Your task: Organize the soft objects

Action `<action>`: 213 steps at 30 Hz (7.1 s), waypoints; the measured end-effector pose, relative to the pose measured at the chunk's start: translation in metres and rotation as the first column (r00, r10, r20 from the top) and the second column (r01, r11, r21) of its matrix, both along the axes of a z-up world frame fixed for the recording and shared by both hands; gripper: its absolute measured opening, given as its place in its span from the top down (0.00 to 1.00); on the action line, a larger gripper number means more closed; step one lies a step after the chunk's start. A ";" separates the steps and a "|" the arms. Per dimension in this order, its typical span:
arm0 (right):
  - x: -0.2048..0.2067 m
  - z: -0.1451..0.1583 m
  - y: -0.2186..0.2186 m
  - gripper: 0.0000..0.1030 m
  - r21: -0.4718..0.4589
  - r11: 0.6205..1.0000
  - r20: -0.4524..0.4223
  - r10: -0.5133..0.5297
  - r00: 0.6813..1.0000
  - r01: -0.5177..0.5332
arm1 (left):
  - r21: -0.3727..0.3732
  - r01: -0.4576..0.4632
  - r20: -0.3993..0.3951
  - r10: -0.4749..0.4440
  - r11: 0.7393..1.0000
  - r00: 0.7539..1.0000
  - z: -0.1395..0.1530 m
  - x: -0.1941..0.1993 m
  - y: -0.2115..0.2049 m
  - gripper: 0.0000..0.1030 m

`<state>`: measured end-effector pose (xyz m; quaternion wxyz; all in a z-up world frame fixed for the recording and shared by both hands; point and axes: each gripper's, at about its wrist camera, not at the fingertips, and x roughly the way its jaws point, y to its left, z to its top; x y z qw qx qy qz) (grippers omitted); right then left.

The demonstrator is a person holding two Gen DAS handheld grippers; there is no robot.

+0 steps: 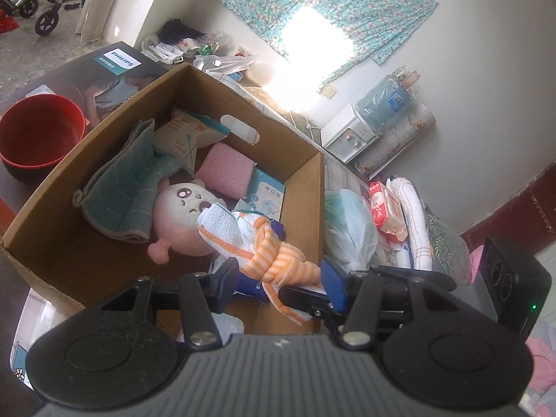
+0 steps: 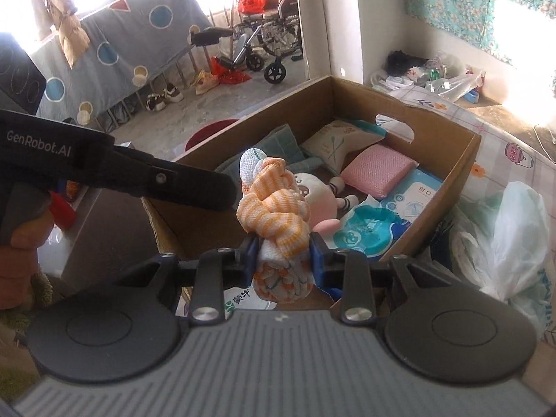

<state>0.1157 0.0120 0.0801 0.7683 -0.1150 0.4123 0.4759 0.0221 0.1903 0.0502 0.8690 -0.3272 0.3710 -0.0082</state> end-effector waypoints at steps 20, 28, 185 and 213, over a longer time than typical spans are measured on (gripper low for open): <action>0.008 -0.011 0.019 0.51 -0.172 0.985 0.057 0.004 0.998 0.006 | -0.022 0.017 0.002 -0.017 1.000 1.000 -0.017 0.001 0.013 0.45; 0.002 0.017 -0.089 0.30 0.095 0.944 -0.007 -0.318 0.948 0.317 | 0.107 0.138 0.085 -0.148 0.985 0.985 0.003 0.005 -0.039 0.32; 0.023 -0.054 0.050 0.44 0.105 0.984 -0.339 -0.100 0.935 0.144 | 0.464 -0.005 -0.079 0.047 0.886 0.996 -0.032 -0.027 0.034 0.47; -0.090 -0.016 -0.089 0.01 0.287 0.840 0.036 -0.490 0.871 0.461 | 0.477 -0.138 0.103 0.101 0.868 0.990 0.011 -0.056 -0.036 0.00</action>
